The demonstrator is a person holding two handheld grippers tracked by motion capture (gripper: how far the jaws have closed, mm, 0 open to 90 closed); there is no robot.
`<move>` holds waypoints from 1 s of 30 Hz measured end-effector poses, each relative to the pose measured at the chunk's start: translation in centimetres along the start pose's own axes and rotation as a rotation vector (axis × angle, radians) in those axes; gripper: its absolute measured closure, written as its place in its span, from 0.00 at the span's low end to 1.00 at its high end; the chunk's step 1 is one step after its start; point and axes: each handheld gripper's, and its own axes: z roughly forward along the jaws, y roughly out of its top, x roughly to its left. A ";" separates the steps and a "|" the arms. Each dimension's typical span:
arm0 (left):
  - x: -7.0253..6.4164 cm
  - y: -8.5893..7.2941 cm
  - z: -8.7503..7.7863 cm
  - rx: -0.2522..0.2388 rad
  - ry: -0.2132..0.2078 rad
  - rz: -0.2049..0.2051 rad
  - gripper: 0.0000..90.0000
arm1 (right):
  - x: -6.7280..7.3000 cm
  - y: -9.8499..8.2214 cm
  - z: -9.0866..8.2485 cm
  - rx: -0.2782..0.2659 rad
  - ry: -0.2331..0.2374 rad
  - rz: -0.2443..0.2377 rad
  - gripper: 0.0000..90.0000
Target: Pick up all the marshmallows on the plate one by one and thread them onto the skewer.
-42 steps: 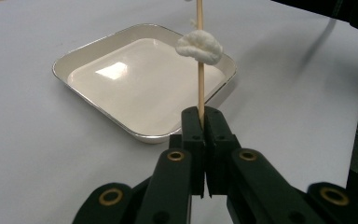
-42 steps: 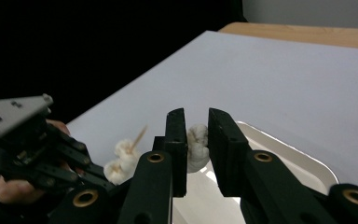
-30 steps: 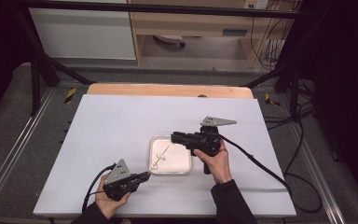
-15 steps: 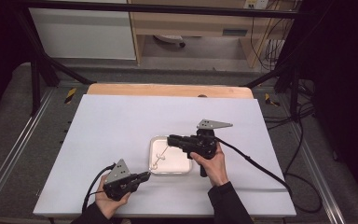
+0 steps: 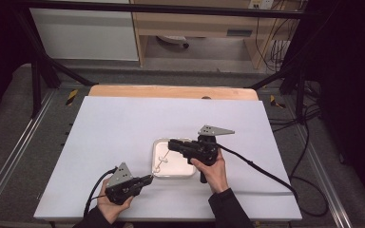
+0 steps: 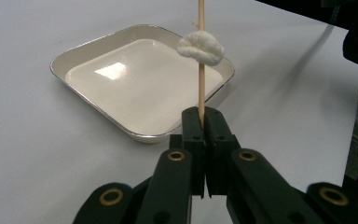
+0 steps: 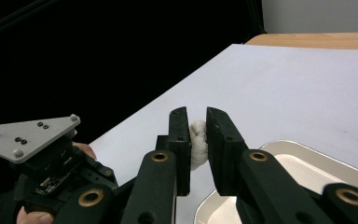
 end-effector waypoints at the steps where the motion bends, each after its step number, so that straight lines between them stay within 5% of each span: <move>1: 0.0 0.0 0.0 -0.003 0.000 -0.003 0.98 | 0.0 -0.1 0.0 -0.003 0.000 0.003 0.90; 15: 0.0 -0.1 -0.2 -0.039 0.005 -0.015 0.98 | 0.4 -0.9 0.6 -0.068 0.041 0.026 0.91; 30: -0.3 0.0 0.0 -0.003 0.006 -0.011 0.99 | 0.5 -1.5 1.0 -0.067 0.082 0.048 0.92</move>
